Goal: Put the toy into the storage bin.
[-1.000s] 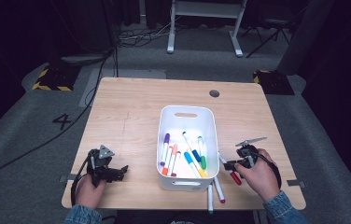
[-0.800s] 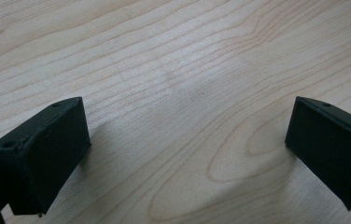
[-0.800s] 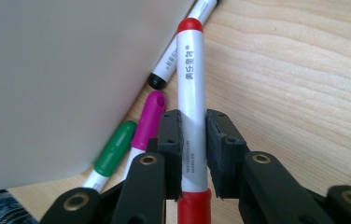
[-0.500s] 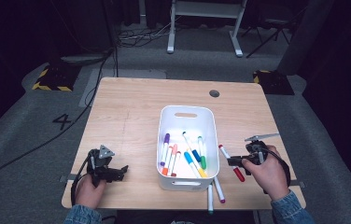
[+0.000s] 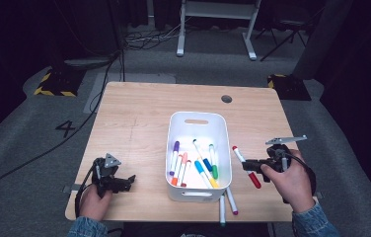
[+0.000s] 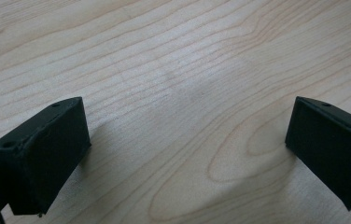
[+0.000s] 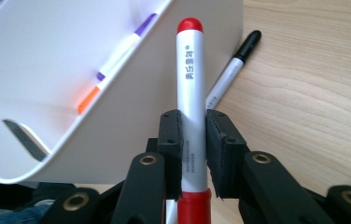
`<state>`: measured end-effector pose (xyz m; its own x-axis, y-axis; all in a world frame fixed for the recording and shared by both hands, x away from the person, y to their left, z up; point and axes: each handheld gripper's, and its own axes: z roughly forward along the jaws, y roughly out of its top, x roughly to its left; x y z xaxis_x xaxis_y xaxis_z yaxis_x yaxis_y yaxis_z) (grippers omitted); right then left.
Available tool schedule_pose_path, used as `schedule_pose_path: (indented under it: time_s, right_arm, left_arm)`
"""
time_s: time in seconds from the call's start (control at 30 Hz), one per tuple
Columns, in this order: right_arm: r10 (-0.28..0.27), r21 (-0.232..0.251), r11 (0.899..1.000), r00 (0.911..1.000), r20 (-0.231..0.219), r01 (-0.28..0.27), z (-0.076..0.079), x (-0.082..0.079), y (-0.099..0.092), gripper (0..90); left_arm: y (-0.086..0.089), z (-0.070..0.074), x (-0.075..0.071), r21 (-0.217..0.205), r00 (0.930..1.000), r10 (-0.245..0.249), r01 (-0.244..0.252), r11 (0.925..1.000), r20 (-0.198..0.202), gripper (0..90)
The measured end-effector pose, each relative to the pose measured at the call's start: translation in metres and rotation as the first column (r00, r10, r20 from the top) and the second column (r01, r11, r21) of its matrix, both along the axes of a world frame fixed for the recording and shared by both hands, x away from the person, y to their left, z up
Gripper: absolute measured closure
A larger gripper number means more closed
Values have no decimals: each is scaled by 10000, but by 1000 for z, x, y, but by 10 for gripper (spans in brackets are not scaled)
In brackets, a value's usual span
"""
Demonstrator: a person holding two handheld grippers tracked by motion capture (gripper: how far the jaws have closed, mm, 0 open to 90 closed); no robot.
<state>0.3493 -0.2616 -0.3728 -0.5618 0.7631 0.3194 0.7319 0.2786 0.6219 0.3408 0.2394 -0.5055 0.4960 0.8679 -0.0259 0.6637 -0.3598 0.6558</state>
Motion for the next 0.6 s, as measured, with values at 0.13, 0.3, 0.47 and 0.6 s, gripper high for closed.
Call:
schedule_pose_path:
  time_s: [0.13,0.3,0.47,0.6]
  right_arm:
    - [40,87,10000,9999,131,-41,9,-2,1,771]
    - [252,181,9995,9991,328,-258,18,-5,6,771]
    - [530,173,9984,9974,497,-539,24,-7,15,771]
    - [871,282,9957,9949,514,-887,30,-8,26,771]
  left_arm:
    - [0,0,0,2,10000,-1,1,10000,-2,0]
    - [0,0,0,1,10000,0,0,10000,-1,0]
    - [0,0,0,-31,10000,-13,13,10000,-29,0]
    - [0,0,0,-27,10000,-12,12,10000,-28,0]
